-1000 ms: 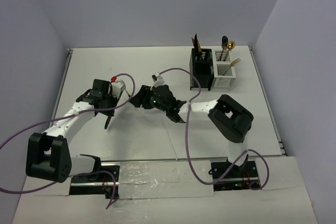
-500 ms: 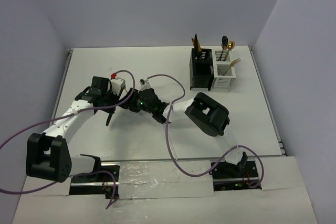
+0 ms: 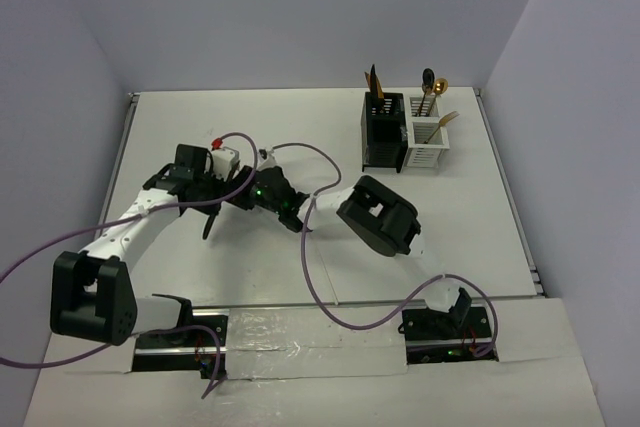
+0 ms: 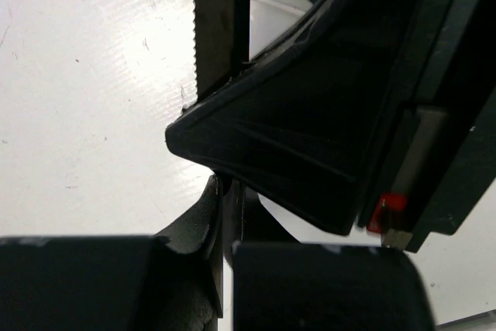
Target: Sort the eating utensils into containers
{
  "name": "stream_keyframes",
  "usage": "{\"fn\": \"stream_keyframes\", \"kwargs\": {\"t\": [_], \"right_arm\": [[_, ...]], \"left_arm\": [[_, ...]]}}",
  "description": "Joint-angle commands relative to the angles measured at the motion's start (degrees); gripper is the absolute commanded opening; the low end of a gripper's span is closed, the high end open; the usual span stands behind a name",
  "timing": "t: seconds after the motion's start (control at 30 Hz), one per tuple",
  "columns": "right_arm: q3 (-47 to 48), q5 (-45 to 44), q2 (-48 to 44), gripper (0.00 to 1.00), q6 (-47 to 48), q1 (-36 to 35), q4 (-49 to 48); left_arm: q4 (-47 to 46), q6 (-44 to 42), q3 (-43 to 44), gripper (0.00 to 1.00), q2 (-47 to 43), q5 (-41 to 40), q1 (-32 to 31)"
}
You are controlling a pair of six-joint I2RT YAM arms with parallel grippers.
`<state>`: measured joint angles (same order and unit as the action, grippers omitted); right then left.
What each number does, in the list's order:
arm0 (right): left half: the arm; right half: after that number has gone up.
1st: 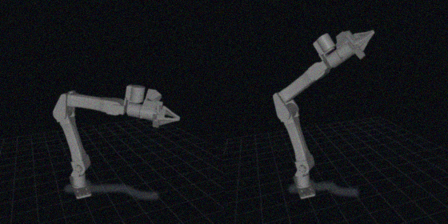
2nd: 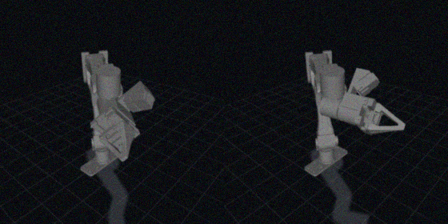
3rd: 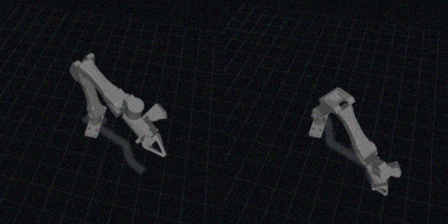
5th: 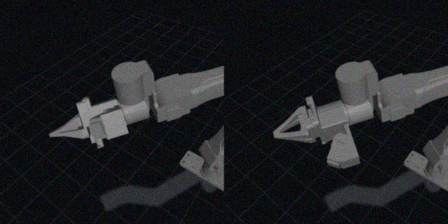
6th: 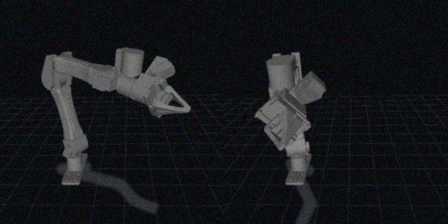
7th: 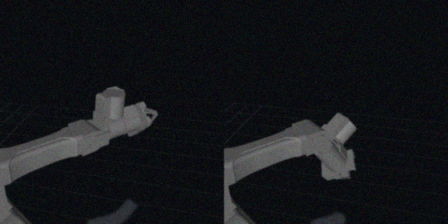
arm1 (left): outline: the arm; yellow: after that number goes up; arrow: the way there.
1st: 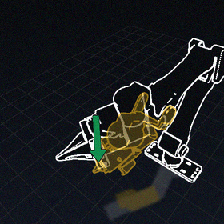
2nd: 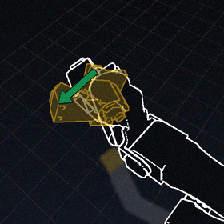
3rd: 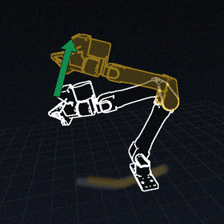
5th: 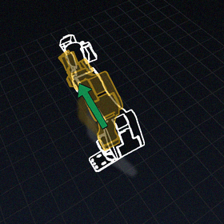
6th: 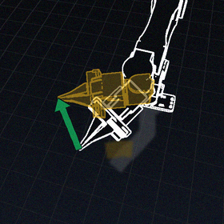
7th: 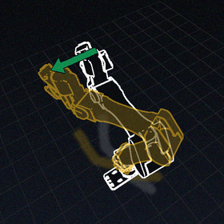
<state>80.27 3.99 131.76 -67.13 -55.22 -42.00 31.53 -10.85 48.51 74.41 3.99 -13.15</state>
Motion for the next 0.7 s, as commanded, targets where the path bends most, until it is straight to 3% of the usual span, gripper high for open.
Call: {"fn": "stream_keyframes", "kwargs": {"t": [0.0,0.1,0.2,0.23,0.27,0.3,0.33,0.37,0.67], "right_arm": [[2.2,0.6,0.9,0.2,-2.5,-0.9,-3.3],[-0.2,0.0,-0.2,0.0,-1.5,-0.9,-6.1],[-2.9,-0.9,-4.4,0.0,1.8,-0.7,-6.8],[-3.6,-1.1,-5.6,0.0,4.4,-0.6,-6.8],[-4.6,-1.3,-7.0,0.0,5.9,-0.3,-6.8],[-6.5,-2.0,-8.7,0.0,7.2,-0.2,-6.6],[-7.3,-2.1,-11.9,0.0,9.9,0.3,-6.2],[-8.5,-2.0,-13.5,0.0,11.6,1.2,-5.8],[-3.6,6.6,-30.2,0.0,32.8,13.8,14.0]], "left_arm": [[-1.9,0.1,3.8,0.0,0.3,1.6,-0.1],[-1.9,0.1,3.9,0.0,0.4,1.7,-0.1],[-0.8,-0.2,4.8,0.0,-0.1,2.3,-0.1],[1.0,-0.4,5.4,0.08,-0.1,2.9,-0.1],[1.9,-0.5,6.1,0.2,-0.3,3.0,-0.1],[3.0,-0.3,7.9,0.41,-0.9,3.0,-0.1],[4.8,-0.3,8.8,0.84,-1.5,2.3,-0.1],[5.7,-0.1,10.5,0.99,-2.1,2.1,-0.1],[14.8,0.7,21.5,0.99,-10.5,0.6,0.1]]}}
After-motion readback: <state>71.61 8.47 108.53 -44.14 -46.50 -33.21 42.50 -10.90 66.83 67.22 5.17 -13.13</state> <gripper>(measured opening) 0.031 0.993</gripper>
